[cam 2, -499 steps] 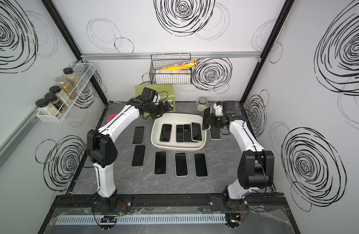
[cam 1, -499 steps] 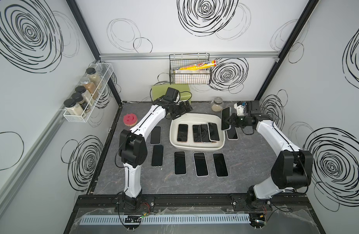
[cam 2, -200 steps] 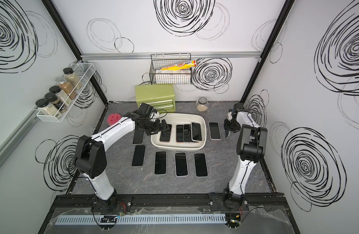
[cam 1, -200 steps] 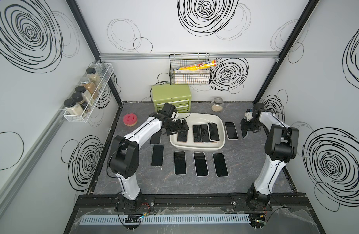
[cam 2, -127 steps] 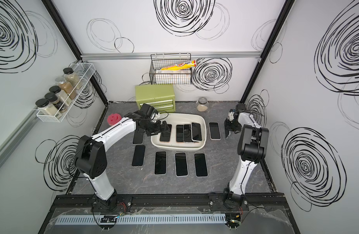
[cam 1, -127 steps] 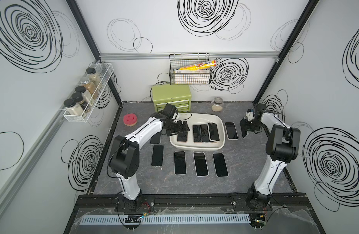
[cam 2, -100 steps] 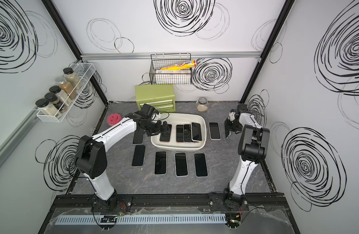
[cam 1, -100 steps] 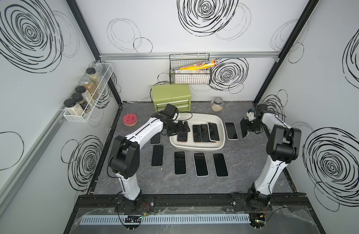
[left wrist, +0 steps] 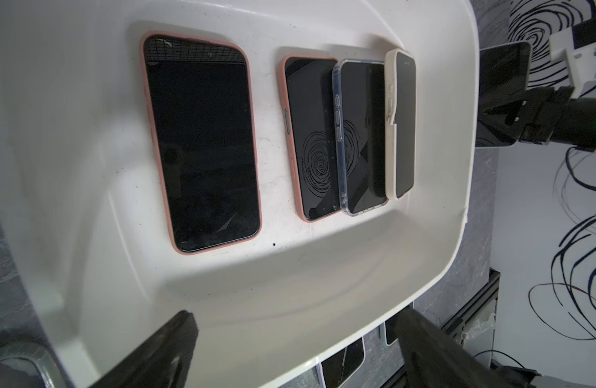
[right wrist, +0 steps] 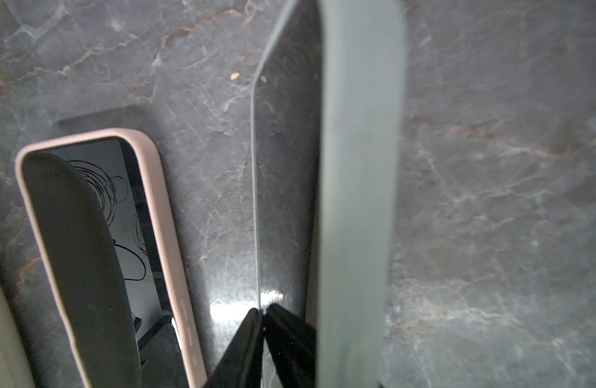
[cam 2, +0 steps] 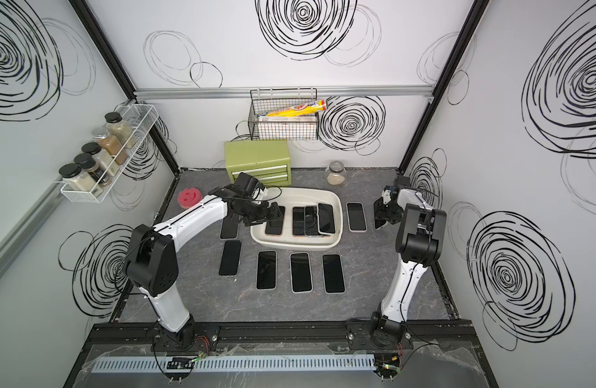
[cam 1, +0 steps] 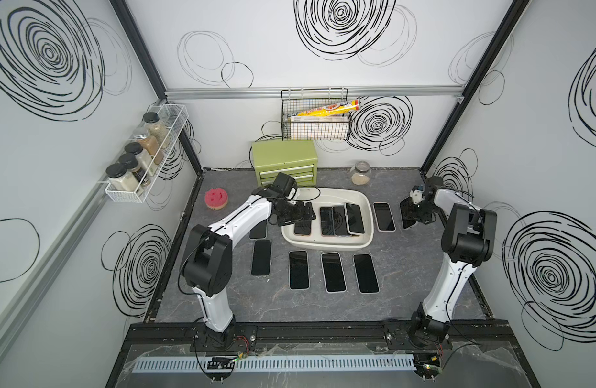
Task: Take the phone out of the storage box
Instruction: Place the phone at the center of the board.
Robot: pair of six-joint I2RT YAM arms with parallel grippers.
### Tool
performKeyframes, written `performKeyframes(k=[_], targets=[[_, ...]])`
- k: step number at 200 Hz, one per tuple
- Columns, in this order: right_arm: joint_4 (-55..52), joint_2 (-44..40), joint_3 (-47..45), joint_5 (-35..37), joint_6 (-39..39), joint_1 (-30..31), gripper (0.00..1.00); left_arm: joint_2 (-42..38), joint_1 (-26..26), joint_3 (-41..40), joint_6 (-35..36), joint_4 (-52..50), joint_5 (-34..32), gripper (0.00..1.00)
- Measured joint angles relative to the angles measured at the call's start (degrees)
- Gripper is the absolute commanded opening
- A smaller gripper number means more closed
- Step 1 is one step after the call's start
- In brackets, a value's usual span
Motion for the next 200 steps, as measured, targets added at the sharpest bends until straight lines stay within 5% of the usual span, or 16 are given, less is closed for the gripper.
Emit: performKeyframes(k=[200], targets=[[-4.9,8.4,13.0,1.8,3.6,-1.8,0.7,-0.1,0.0,-5.9,0.6,0.3,-1.7,0.99]])
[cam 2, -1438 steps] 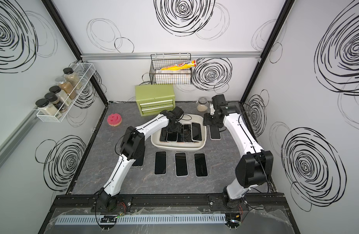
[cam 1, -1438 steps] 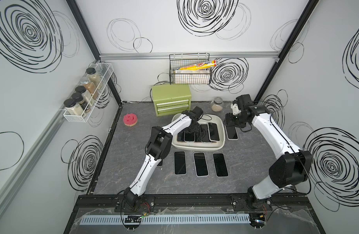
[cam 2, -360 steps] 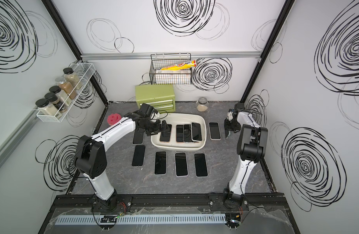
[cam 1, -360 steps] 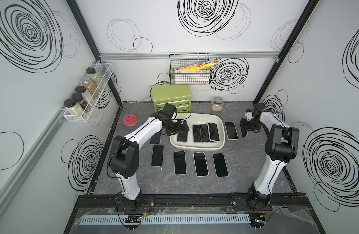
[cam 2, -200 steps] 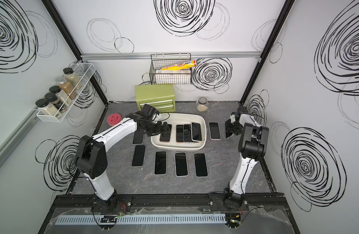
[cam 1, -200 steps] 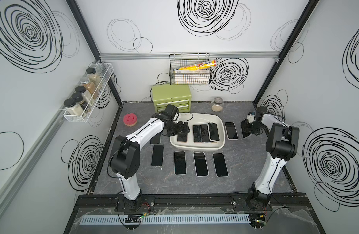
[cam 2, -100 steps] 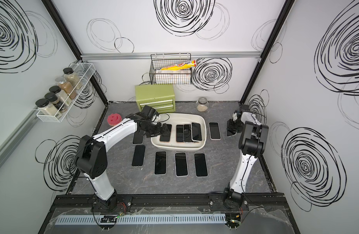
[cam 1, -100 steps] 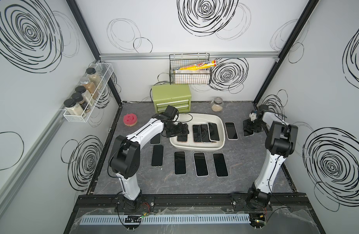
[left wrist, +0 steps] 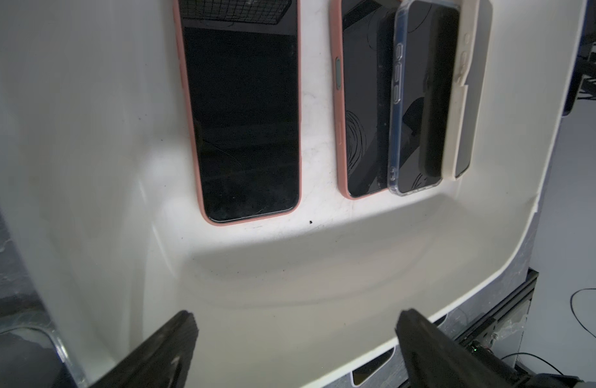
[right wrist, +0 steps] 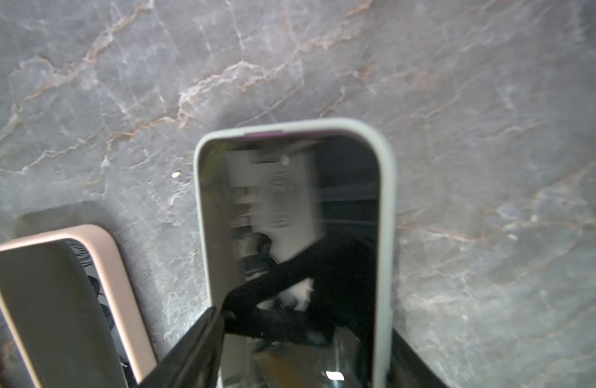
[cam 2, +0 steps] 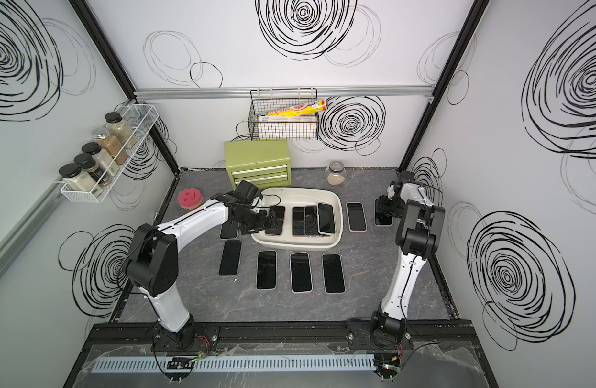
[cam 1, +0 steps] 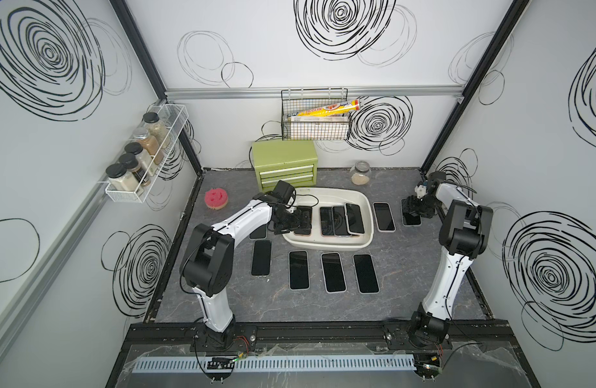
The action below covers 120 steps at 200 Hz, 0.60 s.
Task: Take the phone out of the storage box
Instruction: Place the phone at the center of the board.
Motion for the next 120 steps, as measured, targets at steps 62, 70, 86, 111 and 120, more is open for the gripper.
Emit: performKeyframes(k=[62,70,86,111,120], targets=[[-2.3,2.7,5.0,2.1,1.1,0.0,0.7,-1.6,0.0,-2.0,0.0,1.6,0.0,0.99],[-2.7,3.7,6.6,2.2,1.4,0.0,0.7,-1.8,0.0,-2.2,0.0,1.7,0.0,0.99],[-3.1,5.7,9.8,2.2,1.6,0.0,0.71,-2.1,0.0,-2.5,0.0,2.0,0.0,0.99],[-3.2,6.4,11.0,2.2,1.7,0.6,0.71,-2.8,0.0,-2.9,0.0,2.0,-0.3,0.99],[-3.2,6.4,11.0,2.2,1.7,0.8,0.7,-3.1,0.0,-2.9,0.0,1.9,-0.4,0.99]])
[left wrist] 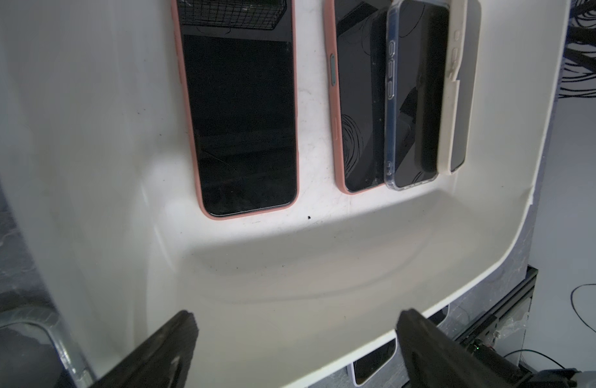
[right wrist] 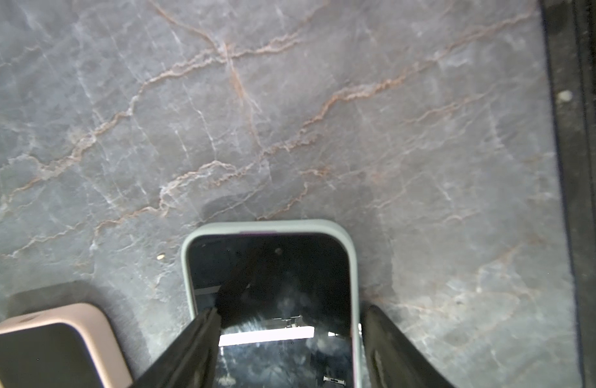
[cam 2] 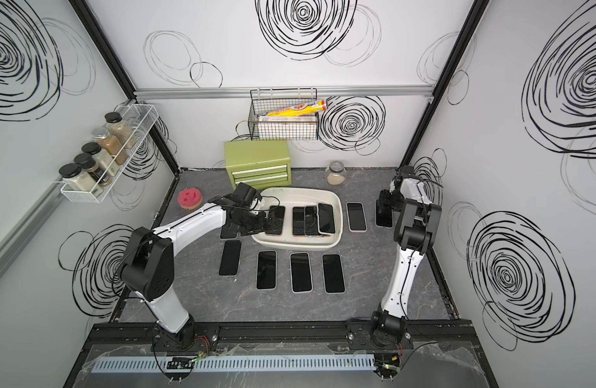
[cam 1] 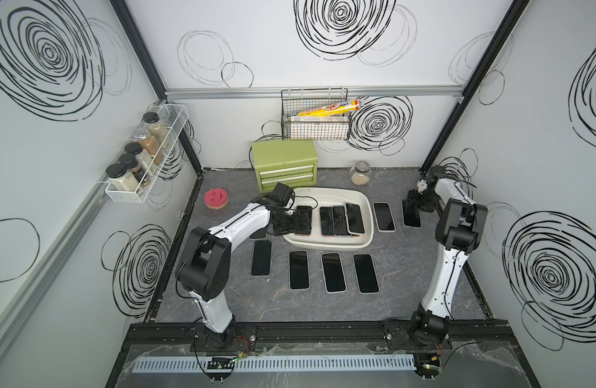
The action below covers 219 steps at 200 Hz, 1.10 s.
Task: Take the phone out of the storage box
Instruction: Place the phone at the center of the board, then pick up the phone from the storage box.
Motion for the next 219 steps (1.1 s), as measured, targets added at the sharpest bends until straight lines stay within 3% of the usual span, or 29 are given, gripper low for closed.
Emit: performKeyframes(k=[74,142,219], targets=[[0.3,0.0,-0.2,1.1,0.6,1.3,0.71,-3.1,0.0,0.0,-0.9,0.2,-0.1,0.99],[4.1,-2.3,-5.1,-0.1,0.4,6.4,0.71,-3.4,0.0,0.0,-1.6,1.5,-0.1,0.99],[1.5,-5.1,-5.6,5.0,0.7,6.9,0.73,-3.3,-0.5,0.7,-1.6,2.8,-1.3,0.99]])
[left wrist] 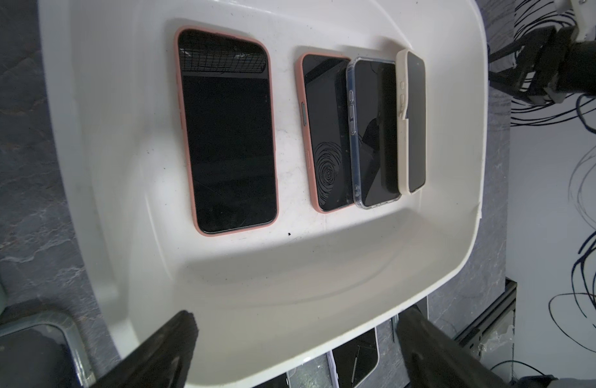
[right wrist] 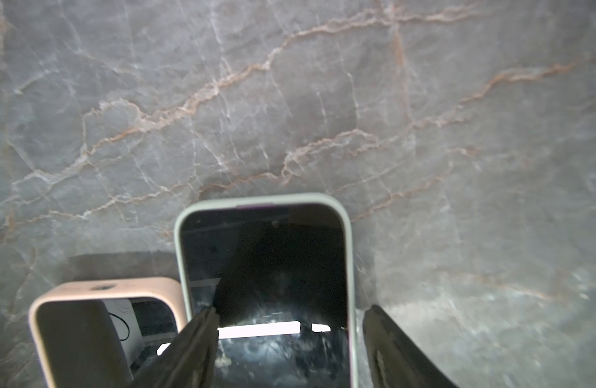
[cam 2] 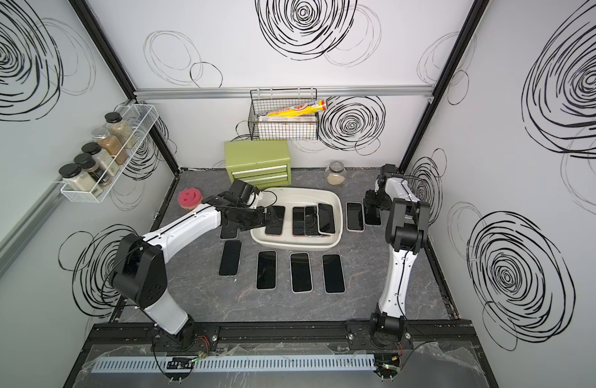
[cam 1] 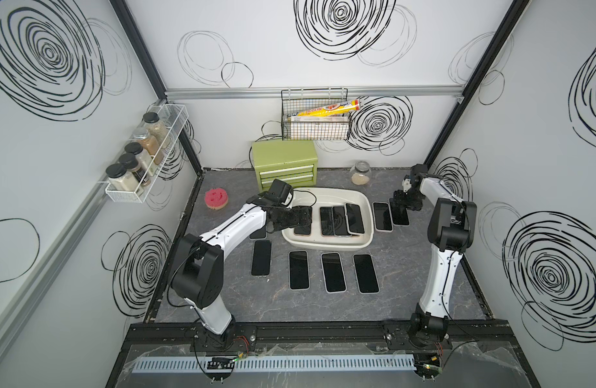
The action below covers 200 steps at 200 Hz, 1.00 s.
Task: Take the phone out of the storage box
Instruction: Pick up the phone from the storage box.
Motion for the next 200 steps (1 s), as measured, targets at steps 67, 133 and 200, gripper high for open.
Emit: performKeyframes(k=[67,133,200], targets=[[-2.6,-22.6,-7.7,2.9,2.7,9.1,0.75,15.4,-3.7,21.2,2.7,-4.3,-6.7,0.99],[-3.6,-37.7,-21.4,-4.1,8.2,14.9,0.75,26.9,-4.9,35.1,6.3,-15.9,-21.4,0.99],[-3.9,-41.6,-23.2,-11.3,9.2,15.8,0.75,34.6,-4.9,41.1,6.8,-17.9,-24.1,0.99]])
